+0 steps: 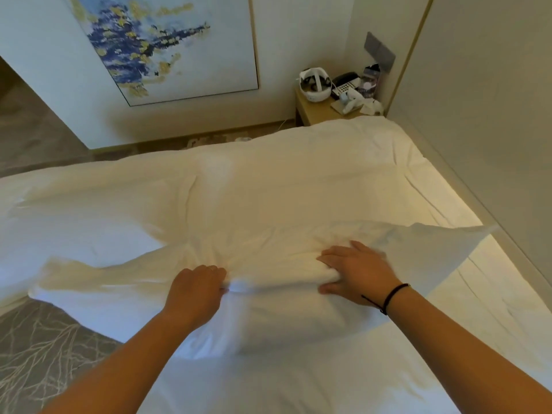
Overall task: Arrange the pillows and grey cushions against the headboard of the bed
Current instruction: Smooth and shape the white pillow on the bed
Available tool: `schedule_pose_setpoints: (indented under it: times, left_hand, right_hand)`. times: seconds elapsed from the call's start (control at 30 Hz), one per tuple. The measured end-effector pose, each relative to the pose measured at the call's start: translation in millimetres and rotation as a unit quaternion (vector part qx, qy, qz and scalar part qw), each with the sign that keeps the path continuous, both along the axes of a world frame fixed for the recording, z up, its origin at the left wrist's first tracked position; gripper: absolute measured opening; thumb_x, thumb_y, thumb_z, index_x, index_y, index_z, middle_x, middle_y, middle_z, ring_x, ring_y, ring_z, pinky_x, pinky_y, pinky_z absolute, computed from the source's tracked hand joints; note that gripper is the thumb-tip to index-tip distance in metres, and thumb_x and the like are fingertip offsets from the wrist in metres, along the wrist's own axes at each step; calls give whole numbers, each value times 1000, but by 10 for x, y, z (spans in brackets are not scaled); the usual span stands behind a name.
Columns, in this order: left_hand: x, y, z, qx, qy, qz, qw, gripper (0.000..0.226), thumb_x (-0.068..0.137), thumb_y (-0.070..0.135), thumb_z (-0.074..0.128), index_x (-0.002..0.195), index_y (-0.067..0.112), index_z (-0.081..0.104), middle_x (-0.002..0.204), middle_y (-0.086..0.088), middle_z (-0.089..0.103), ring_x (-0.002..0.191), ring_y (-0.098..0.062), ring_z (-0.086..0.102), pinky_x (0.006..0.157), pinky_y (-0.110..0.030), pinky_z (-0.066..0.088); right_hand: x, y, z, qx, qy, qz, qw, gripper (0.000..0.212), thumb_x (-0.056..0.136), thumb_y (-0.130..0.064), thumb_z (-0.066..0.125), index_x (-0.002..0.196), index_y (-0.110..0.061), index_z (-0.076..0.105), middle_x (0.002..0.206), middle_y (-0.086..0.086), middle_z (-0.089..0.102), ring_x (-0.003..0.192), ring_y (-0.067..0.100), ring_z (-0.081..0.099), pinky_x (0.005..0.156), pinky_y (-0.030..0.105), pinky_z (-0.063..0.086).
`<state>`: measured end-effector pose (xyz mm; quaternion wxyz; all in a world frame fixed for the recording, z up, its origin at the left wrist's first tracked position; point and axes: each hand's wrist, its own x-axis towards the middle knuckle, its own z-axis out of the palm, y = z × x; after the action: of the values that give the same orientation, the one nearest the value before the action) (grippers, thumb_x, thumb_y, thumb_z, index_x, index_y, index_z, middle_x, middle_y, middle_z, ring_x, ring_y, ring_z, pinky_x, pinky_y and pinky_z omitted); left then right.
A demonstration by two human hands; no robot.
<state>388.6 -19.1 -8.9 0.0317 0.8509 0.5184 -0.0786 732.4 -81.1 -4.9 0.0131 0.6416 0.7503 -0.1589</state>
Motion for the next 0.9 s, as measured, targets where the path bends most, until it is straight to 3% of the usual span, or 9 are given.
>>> schedule_pose_setpoints:
  times: [0.1,0.17,0.27,0.4,0.57,0.73,0.9]
  left_hand:
    - [-15,-111,18,3,0,1,1000,13,97,38,50,90,28,55,86,6,64,80,-17,60,63,-29,29]
    - [-39,-187,30,6,-9,1,1000,13,96,38,51,89,28,54,84,5,64,79,-18,60,62,-30,29]
    - [-90,-303,25,13,-23,-8,1000,15,97,39,49,91,27,54,86,5,64,82,-20,62,62,-31,30]
    - [-155,-449,-13,20,-50,-17,998,19,98,43,46,89,27,50,86,5,65,80,-19,62,63,-31,30]
    - [-278,-621,-113,45,-64,-26,997,20,95,44,54,91,24,59,82,4,67,76,-21,64,62,-32,32]
    - [-301,-806,-99,55,-87,9,995,16,95,36,58,102,25,68,87,3,73,80,-22,68,67,-34,44]
    - [-45,-848,142,101,-100,22,990,4,80,24,80,80,23,75,65,1,69,56,-24,65,56,-29,48]
  right_hand:
    - [-79,-156,-54,3,-29,0,1000,55,86,-66,49,134,-38,53,140,-15,52,126,11,48,112,32,23]
    - [-133,-260,-56,22,-64,-5,998,39,92,-58,45,116,-34,64,120,-12,64,106,17,58,92,30,37]
    - [-248,-428,-35,25,-119,-16,993,38,98,-51,38,99,-25,66,102,-4,66,88,23,61,69,33,36]
    - [-366,-639,39,0,-113,-65,991,38,100,-47,37,102,-22,64,106,1,65,93,27,63,70,34,38]
    - [-497,-831,115,-12,-127,-74,989,37,101,-43,35,103,-19,63,109,4,64,96,28,62,74,35,37]
    - [-559,-907,109,-37,-126,-70,989,37,102,-42,33,106,-17,61,112,6,63,99,29,60,79,35,40]
    - [-336,-910,127,-12,-77,-91,993,39,101,-44,33,98,-18,62,103,4,64,94,29,61,74,35,41]
